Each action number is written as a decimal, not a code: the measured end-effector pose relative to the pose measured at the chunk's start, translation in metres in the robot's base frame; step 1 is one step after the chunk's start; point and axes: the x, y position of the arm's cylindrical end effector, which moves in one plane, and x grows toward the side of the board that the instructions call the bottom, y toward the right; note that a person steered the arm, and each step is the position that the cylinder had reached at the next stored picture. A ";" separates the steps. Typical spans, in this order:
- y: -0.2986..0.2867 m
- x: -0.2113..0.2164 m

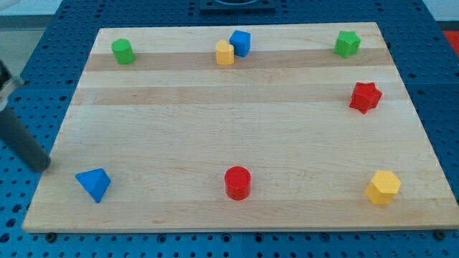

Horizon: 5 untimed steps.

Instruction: Push the triangle diagonally bottom right to the green circle

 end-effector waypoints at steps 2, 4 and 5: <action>0.026 0.065; 0.094 0.024; 0.145 -0.025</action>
